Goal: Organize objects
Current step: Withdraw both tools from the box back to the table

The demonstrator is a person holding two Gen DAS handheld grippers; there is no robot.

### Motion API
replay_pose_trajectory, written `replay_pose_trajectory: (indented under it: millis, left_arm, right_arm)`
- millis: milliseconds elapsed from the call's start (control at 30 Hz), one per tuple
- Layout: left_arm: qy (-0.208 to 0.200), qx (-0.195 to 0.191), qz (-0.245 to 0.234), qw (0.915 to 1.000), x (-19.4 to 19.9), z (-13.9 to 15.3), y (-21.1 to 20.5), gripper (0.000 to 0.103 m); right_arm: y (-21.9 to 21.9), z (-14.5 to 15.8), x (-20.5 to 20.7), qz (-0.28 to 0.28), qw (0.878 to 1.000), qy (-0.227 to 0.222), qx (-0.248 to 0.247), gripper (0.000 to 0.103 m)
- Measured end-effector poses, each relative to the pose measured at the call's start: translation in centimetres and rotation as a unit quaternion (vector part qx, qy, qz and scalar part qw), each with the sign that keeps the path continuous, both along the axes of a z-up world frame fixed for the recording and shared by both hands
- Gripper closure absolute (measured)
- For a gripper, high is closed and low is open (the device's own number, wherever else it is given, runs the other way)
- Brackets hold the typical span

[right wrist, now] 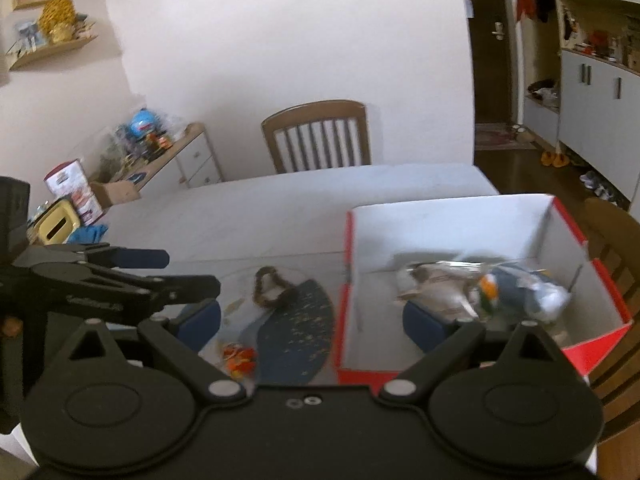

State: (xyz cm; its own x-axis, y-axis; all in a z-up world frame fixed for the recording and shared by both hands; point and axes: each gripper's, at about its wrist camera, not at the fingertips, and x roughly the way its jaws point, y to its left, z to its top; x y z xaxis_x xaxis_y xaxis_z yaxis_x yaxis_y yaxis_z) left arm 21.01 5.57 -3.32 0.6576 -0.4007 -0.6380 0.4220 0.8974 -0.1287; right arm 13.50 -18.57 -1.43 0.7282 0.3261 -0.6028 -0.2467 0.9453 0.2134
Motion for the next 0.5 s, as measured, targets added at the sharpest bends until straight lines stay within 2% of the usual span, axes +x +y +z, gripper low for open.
replay_pose_trajectory:
  millis: [233, 500]
  left_arm:
    - [0.035, 0.013, 0.044, 0.9983, 1.1, -3.2, 4.3, 0.0]
    - [0.024, 0.054, 0.063, 0.9962, 3.1, -5.2, 5.8, 0.0]
  right_arm:
    - [3.2, -0.1, 0.8, 0.026, 1.0, 0.013, -0.013, 0.006]
    - [8.1, -3.8, 2.0, 0.08, 0.994, 0.054, -0.053, 0.01]
